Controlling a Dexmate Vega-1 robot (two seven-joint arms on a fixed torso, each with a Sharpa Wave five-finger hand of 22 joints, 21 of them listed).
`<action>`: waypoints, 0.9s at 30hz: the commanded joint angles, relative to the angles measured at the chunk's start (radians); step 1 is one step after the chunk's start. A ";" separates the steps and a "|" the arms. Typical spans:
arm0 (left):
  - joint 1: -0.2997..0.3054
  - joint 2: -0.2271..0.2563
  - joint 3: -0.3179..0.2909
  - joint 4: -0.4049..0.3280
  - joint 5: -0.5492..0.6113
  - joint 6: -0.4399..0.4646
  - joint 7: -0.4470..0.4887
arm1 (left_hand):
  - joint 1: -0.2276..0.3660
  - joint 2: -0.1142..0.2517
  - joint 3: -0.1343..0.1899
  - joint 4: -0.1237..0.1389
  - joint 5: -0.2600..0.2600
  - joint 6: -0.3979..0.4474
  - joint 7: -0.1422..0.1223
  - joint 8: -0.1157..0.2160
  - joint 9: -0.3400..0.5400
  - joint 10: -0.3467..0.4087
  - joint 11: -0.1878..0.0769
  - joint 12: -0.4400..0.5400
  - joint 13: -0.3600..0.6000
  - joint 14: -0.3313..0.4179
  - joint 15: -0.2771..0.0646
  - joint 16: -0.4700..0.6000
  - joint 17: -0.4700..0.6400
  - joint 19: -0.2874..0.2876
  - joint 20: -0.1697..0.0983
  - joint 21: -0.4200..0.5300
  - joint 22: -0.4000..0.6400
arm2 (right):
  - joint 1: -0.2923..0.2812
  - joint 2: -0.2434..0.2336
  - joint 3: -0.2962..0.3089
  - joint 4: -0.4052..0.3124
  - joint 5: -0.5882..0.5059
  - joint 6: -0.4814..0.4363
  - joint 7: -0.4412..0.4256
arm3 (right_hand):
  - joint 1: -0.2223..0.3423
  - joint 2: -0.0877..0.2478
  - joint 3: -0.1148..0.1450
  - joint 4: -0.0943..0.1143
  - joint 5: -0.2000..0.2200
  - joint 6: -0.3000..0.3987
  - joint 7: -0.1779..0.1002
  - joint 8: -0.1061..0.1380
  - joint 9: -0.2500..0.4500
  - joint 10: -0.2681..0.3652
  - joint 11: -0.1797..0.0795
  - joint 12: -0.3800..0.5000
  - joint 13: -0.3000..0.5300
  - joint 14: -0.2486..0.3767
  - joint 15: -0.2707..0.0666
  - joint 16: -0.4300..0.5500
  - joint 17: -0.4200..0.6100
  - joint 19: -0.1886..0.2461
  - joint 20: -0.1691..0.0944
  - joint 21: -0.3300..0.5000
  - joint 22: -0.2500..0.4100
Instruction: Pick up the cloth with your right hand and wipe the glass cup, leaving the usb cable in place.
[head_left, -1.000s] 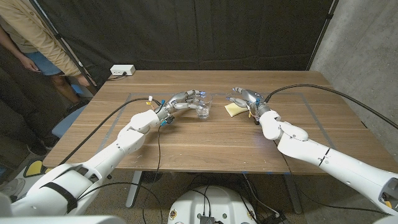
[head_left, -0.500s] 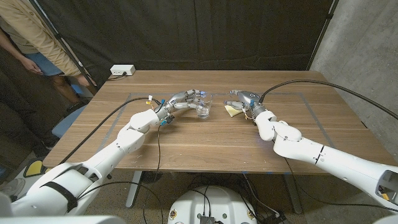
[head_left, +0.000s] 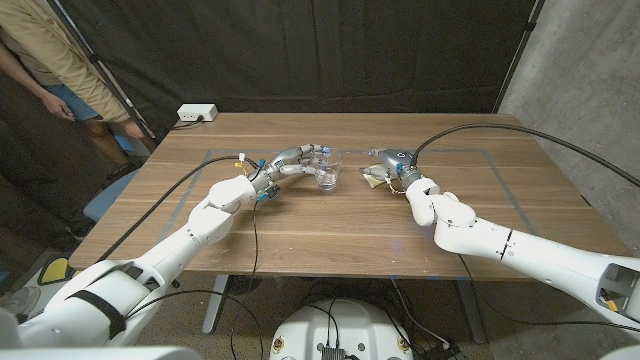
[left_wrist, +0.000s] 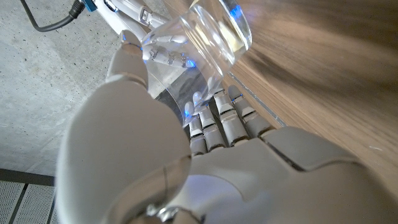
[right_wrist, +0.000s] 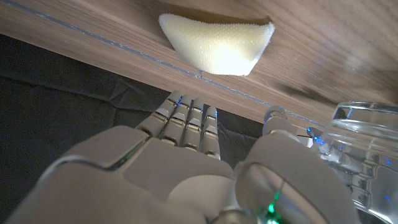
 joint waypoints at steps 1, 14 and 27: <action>-0.007 -0.005 0.000 0.012 -0.002 -0.003 -0.005 | 0.096 0.130 0.055 0.044 0.006 0.167 -0.081 0.140 -0.001 0.113 -0.101 0.004 0.035 0.011 -0.163 -0.003 0.003 -0.001 -0.009 0.009 0.001 | 0.045 0.013 -0.055 0.025 -0.025 -0.038 0.046 | 0.010 0.000 -0.003 0.000 0.011 0.011 0.001 0.007 0.006 0.002 -0.009 -0.005 0.003 0.003 -0.017 0.001 0.004 0.019 -0.009 0.009 0.003; -0.017 -0.014 0.002 0.024 -0.002 -0.004 -0.011 | 0.095 0.133 0.059 0.046 0.006 0.166 -0.076 0.148 -0.006 0.114 -0.097 0.003 0.041 0.013 -0.162 -0.008 0.009 -0.004 -0.011 0.014 0.000 | 0.048 0.018 -0.077 0.045 -0.035 -0.067 0.050 | 0.036 0.000 0.003 -0.006 0.016 0.041 -0.014 0.014 0.006 0.025 -0.018 -0.003 0.003 0.029 -0.030 0.002 0.004 0.041 -0.012 0.019 0.005; -0.005 -0.011 -0.001 0.009 -0.007 -0.005 -0.010 | 0.092 0.134 0.063 0.047 0.007 0.167 -0.077 0.158 -0.013 0.117 -0.097 0.001 0.047 0.017 -0.162 -0.015 0.015 -0.008 -0.014 0.022 -0.001 | 0.035 0.016 -0.097 0.040 -0.069 -0.117 0.027 | 0.105 0.000 0.019 -0.011 0.030 0.119 -0.046 0.027 0.005 0.067 -0.043 -0.005 0.003 0.119 -0.066 0.009 0.006 0.183 -0.038 0.088 0.015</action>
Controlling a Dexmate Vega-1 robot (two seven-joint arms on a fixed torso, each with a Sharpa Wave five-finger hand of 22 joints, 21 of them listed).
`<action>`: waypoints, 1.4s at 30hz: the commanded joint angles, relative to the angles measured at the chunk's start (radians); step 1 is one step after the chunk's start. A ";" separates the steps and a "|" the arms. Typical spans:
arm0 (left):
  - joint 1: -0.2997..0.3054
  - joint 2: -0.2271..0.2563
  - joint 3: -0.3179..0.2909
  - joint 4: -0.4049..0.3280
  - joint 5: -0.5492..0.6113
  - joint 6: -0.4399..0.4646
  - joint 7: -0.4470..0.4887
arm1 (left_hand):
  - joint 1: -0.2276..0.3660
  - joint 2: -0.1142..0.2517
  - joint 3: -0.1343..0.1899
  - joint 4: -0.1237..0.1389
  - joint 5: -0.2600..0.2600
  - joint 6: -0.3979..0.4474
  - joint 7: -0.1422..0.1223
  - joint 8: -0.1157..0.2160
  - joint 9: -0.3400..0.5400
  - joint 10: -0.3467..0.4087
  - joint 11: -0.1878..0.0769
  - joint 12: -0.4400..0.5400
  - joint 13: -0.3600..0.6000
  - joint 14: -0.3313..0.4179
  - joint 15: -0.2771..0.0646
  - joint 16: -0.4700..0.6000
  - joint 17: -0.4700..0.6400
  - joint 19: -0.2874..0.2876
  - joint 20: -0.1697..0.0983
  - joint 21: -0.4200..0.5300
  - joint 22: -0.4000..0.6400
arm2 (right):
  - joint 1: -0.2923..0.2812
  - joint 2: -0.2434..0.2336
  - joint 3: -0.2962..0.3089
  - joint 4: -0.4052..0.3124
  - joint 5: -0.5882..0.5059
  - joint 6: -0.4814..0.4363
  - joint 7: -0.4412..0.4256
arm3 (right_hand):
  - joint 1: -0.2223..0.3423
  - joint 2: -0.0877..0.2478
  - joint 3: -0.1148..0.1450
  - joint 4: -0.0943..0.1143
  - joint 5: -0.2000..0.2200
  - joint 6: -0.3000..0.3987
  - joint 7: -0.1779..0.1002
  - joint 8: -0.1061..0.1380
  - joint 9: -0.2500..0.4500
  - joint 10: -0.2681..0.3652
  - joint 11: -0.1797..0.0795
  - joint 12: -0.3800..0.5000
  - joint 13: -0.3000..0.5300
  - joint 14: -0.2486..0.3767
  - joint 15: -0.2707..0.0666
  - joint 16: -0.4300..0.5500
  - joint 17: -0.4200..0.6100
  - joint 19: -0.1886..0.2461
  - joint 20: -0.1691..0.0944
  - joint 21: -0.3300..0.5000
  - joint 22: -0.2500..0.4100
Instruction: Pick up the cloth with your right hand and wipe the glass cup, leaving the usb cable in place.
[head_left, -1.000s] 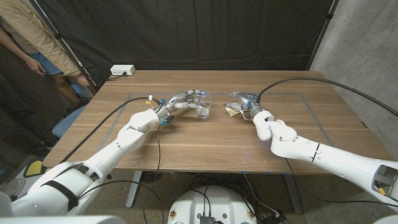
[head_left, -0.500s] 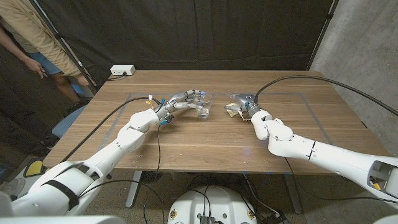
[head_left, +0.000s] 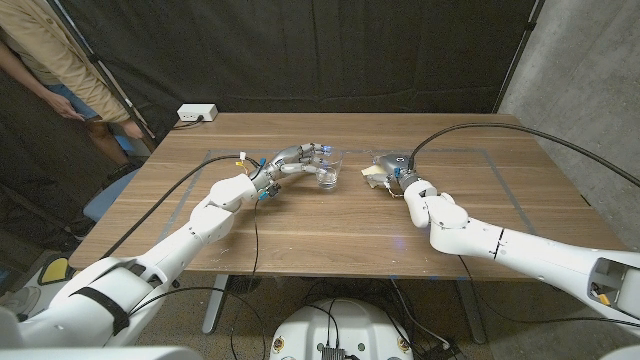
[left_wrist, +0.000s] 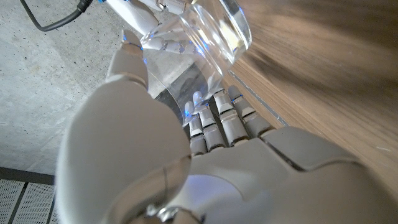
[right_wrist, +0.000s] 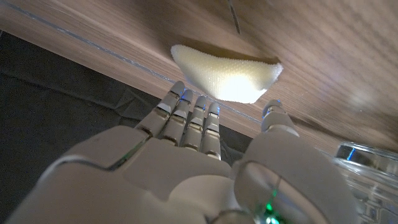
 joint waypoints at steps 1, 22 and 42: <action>0.014 0.008 -0.003 -0.022 -0.006 0.002 -0.001 | 0.092 0.135 0.059 0.051 0.004 0.163 -0.081 0.157 0.001 0.110 -0.098 0.003 0.046 0.010 -0.158 -0.005 0.005 0.001 -0.005 0.007 0.001 | -0.006 -0.001 -0.022 0.000 -0.030 -0.038 -0.017 | 0.031 0.001 0.011 -0.001 0.008 0.040 -0.013 0.017 0.002 0.025 -0.005 0.002 0.003 0.040 -0.069 0.010 0.007 0.039 -0.037 0.024 0.007; 0.131 0.115 -0.026 -0.242 -0.030 0.074 0.040 | 0.093 0.142 0.069 0.052 0.006 0.160 -0.077 0.169 -0.009 0.111 -0.095 0.000 0.054 0.012 -0.157 -0.013 0.014 -0.006 -0.003 0.016 -0.001 | -0.009 0.012 -0.046 0.027 -0.078 -0.043 -0.089 | 0.305 0.060 0.066 -0.015 0.007 0.424 -0.074 0.091 -0.001 0.416 -0.064 0.080 0.006 0.483 -0.186 0.145 0.088 0.214 -0.109 0.247 0.110; 0.003 0.009 -0.001 -0.009 -0.022 0.014 -0.012 | 0.095 0.143 0.077 0.049 0.008 0.157 -0.079 0.180 -0.016 0.116 -0.096 -0.003 0.061 0.018 -0.158 -0.019 0.020 -0.010 -0.004 0.025 -0.003 | -0.003 0.031 -0.059 0.074 -0.101 -0.027 -0.149 | 0.560 0.034 0.014 -0.001 -0.008 0.698 -0.080 0.143 0.009 0.674 -0.077 0.141 0.060 0.664 -0.194 0.316 0.277 0.187 -0.155 0.439 0.201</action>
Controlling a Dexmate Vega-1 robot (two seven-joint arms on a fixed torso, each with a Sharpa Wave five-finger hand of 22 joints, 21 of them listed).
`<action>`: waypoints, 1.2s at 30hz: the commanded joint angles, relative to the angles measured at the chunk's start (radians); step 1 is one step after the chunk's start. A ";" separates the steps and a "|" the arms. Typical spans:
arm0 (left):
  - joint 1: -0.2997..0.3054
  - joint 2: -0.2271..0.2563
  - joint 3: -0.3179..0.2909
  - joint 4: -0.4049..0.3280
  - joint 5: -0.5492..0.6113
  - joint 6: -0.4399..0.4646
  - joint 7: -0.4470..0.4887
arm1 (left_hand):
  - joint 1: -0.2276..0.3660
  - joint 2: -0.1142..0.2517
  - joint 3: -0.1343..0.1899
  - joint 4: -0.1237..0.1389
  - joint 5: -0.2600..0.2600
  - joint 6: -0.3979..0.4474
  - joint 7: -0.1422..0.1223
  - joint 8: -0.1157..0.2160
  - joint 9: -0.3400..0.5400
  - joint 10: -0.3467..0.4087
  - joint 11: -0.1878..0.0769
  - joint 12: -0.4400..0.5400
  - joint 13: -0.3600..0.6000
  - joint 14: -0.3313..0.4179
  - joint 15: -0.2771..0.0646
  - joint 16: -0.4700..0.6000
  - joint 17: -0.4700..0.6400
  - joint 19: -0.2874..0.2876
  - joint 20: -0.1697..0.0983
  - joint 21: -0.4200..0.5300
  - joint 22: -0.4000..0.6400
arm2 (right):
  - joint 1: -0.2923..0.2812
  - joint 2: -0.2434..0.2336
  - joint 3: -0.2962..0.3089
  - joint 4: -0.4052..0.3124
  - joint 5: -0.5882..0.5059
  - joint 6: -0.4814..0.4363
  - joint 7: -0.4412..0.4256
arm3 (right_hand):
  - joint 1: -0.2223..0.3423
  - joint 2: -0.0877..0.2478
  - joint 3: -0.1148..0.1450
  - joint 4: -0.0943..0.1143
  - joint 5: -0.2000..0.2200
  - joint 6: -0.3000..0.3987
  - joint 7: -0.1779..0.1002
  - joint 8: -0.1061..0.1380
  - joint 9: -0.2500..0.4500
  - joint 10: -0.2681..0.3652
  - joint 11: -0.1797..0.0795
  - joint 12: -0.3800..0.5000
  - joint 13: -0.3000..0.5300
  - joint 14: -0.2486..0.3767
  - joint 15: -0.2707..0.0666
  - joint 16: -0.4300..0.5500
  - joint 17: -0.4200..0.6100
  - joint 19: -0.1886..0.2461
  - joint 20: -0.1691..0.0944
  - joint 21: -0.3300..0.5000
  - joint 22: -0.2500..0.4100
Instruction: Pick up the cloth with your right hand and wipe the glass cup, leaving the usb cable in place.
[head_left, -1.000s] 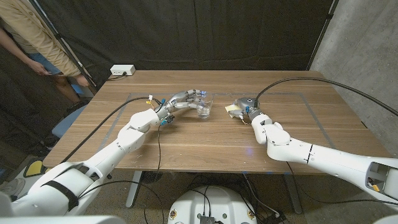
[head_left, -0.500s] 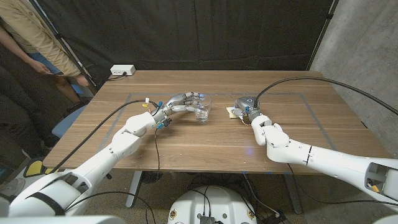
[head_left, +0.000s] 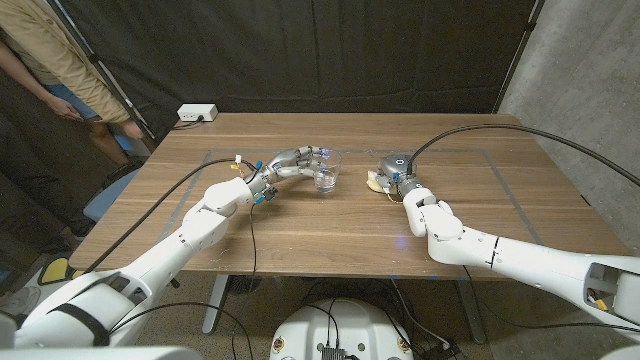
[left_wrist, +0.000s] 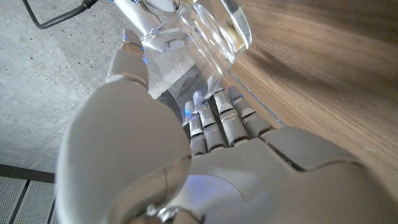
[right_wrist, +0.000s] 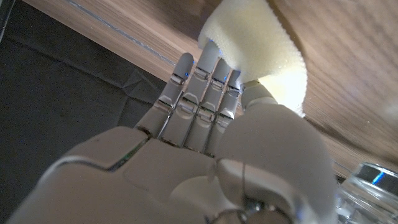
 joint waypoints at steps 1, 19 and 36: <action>-0.056 -0.046 0.009 0.108 0.006 -0.033 -0.024 | 0.095 0.143 0.069 0.058 0.004 0.150 -0.088 0.176 0.003 0.111 -0.103 0.003 0.060 0.010 -0.158 -0.003 0.007 -0.001 -0.003 0.011 0.002 | -0.007 0.019 0.003 0.038 -0.010 0.021 -0.078 | 0.023 0.002 -0.008 0.005 -0.003 0.063 -0.043 0.006 0.006 0.014 -0.001 0.009 0.011 0.011 -0.070 0.015 0.022 -0.007 -0.142 0.020 0.012; -0.041 -0.037 0.001 0.086 0.003 -0.027 -0.026 | 0.096 0.147 0.077 0.057 0.005 0.143 -0.088 0.185 -0.001 0.109 -0.101 -0.002 0.066 0.010 -0.156 -0.009 0.012 -0.006 -0.001 0.019 0.001 | -0.209 0.107 0.319 0.052 0.308 0.215 -0.432 | 0.040 0.016 -0.022 0.018 0.001 0.071 -0.042 0.001 0.007 0.031 0.000 0.015 0.029 0.014 -0.070 0.022 0.053 -0.009 -0.143 0.071 0.035; -0.036 -0.036 -0.002 0.069 0.001 -0.025 -0.015 | 0.097 0.145 0.084 0.055 0.006 0.144 -0.089 0.196 -0.008 0.115 -0.102 -0.004 0.071 0.018 -0.157 -0.011 0.016 -0.008 0.001 0.027 -0.001 | -0.326 0.167 0.544 0.028 0.552 0.390 -0.332 | 0.067 0.017 -0.034 0.016 0.005 0.091 -0.011 -0.001 0.009 0.061 0.023 0.022 0.046 0.047 -0.069 0.039 0.088 -0.001 -0.128 0.137 0.057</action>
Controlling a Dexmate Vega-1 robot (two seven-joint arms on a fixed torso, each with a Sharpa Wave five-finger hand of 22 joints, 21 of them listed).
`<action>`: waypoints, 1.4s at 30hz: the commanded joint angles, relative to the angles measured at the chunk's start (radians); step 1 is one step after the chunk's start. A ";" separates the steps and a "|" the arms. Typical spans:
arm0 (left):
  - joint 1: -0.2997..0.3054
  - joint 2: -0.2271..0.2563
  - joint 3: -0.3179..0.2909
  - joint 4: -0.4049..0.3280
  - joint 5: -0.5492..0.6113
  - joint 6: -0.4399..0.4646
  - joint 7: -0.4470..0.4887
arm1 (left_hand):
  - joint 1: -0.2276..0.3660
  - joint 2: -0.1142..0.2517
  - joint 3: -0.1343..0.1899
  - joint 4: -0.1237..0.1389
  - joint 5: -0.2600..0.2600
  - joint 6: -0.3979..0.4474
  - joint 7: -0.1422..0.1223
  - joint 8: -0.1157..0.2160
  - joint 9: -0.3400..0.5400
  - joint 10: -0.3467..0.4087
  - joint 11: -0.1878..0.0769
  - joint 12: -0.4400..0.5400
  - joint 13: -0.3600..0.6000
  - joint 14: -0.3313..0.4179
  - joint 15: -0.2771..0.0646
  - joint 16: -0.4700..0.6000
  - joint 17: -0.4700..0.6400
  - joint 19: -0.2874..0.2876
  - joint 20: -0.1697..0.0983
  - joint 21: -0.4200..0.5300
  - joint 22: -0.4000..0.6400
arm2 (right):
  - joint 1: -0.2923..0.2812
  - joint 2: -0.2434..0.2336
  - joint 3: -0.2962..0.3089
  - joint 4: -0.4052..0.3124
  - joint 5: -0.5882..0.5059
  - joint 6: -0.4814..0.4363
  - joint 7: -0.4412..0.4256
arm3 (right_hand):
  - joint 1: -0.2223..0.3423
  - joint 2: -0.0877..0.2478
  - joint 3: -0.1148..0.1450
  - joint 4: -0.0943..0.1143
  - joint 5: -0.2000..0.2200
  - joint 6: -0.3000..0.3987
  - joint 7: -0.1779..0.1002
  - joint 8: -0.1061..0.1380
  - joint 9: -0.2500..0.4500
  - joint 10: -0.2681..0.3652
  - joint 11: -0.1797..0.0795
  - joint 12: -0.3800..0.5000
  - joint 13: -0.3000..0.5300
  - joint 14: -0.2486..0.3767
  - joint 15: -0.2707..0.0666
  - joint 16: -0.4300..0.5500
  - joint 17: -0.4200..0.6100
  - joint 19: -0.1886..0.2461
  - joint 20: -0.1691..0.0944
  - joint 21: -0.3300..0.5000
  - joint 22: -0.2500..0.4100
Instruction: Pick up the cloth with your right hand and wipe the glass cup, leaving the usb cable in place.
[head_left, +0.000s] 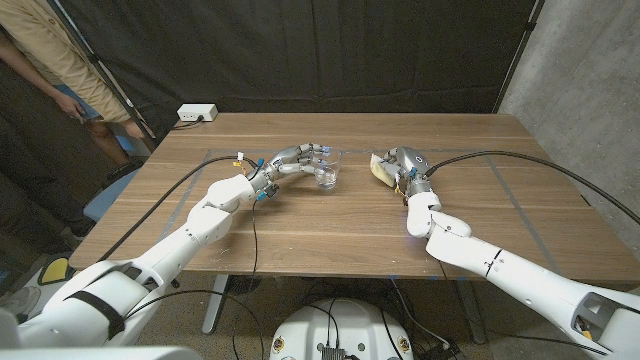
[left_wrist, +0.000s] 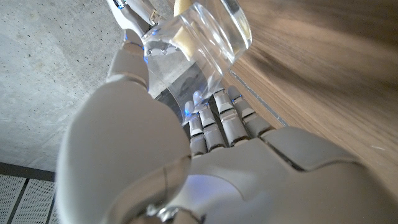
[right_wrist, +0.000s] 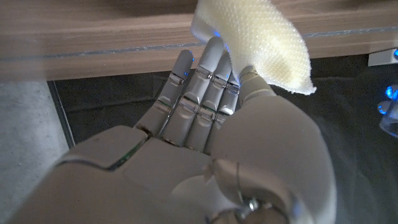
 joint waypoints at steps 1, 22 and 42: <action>0.002 -0.002 -0.003 -0.009 -0.003 0.004 0.008 | 0.097 0.145 0.074 0.065 0.010 0.141 -0.085 0.197 0.001 0.114 -0.100 0.008 0.060 0.011 -0.158 0.000 0.004 -0.002 0.002 0.006 -0.001 | -0.074 0.039 0.143 -0.017 0.154 0.121 0.061 | 0.017 0.000 -0.007 0.000 0.009 0.054 -0.034 0.003 0.006 0.014 0.004 0.007 0.005 0.016 -0.054 0.007 0.008 0.007 -0.130 0.015 0.008; -0.004 -0.013 -0.005 -0.013 -0.017 0.008 0.005 | 0.099 0.146 0.084 0.064 0.011 0.139 -0.086 0.209 -0.005 0.121 -0.099 0.005 0.066 0.015 -0.158 -0.004 0.009 -0.006 0.003 0.015 -0.003 | -0.144 0.099 0.297 -0.038 0.327 0.245 0.245 | 0.031 -0.002 -0.016 0.000 0.010 0.058 -0.025 -0.002 0.008 0.020 0.010 0.005 0.017 0.027 -0.053 0.012 0.030 -0.008 -0.126 0.055 0.021; 0.000 -0.028 0.001 -0.026 -0.035 0.017 -0.012 | 0.100 0.146 0.092 0.063 0.013 0.142 -0.088 0.222 -0.013 0.130 -0.095 0.005 0.071 0.026 -0.158 -0.005 0.014 -0.004 0.004 0.027 -0.004 | -0.224 0.258 0.418 -0.072 0.372 0.260 0.261 | 0.050 -0.005 -0.025 -0.002 0.010 0.065 -0.010 -0.006 0.010 0.037 0.022 0.006 0.027 0.047 -0.054 0.028 0.060 -0.011 -0.122 0.103 0.034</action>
